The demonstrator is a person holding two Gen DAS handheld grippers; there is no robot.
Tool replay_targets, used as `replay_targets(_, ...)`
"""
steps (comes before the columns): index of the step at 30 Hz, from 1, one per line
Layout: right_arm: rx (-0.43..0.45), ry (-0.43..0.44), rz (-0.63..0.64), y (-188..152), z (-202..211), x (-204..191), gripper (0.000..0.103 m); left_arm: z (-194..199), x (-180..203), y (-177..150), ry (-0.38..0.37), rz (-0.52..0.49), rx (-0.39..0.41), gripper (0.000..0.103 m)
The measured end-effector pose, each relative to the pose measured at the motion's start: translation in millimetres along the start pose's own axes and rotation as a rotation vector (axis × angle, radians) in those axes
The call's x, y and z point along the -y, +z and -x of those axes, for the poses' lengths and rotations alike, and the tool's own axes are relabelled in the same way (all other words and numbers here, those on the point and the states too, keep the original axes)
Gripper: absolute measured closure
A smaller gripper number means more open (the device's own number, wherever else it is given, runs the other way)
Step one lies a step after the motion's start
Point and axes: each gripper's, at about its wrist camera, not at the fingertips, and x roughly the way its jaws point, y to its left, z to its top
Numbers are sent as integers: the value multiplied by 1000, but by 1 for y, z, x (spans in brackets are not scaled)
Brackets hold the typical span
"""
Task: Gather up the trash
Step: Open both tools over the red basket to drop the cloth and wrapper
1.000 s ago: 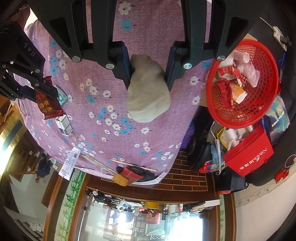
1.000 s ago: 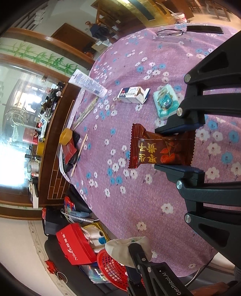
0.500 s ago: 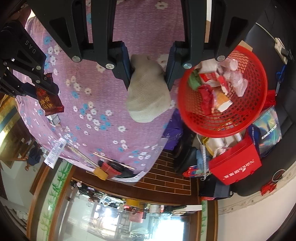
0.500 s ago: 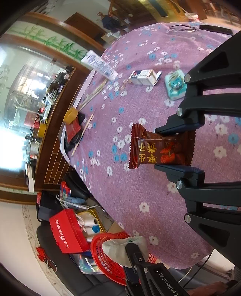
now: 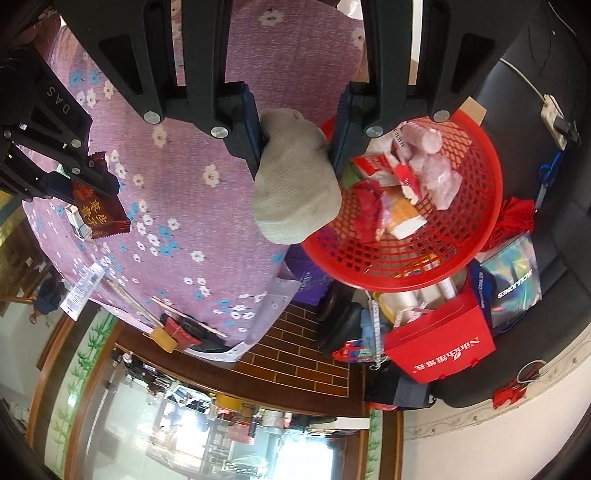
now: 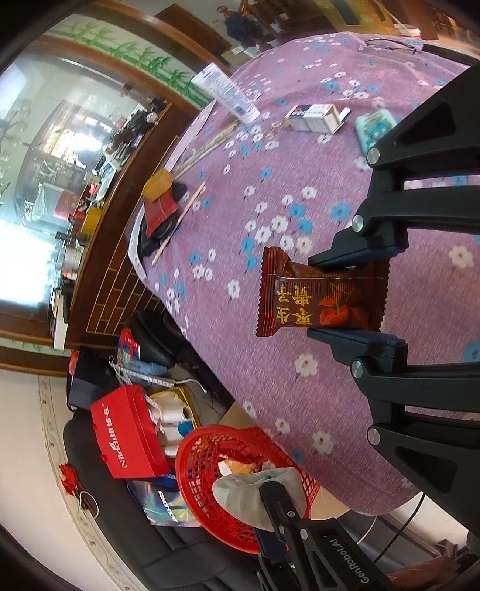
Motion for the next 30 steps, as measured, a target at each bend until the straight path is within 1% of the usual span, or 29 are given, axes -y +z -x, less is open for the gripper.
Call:
replay_targets(2,-8,25,1,3,-3,-3,70,0,-8,0,2,22,-2,70)
replay_targets(6,-32,105,-4,11,-11,-9,70,1,-38,0,15,103,-8,70)
replay_targets(8,-36,135,-9,16,-12,-13,70,2,-52,0,31,136,-11,70)
replay_targets(12,-54,235,-13,27,-17,-25,70,4,-75,-3,70,188,-12,70)
replay_targets(15,-85,319,-19,37,-25,-38,70,4,-83,-3,86,204,-15,70)
replay_targets(17,-92,348,-6,41,-27,-47,70,4,-87,-3,93,216,-17,70)
replay_targets(22,-86,394,67,52,-29,-79,70,2,-91,-3,103,220,-19,70)
replay_targets(27,-112,462,62,65,-37,-93,70,3,-93,1,101,218,-10,70)
replay_targets(30,-118,469,67,73,-44,-98,70,4,-97,5,103,223,0,70)
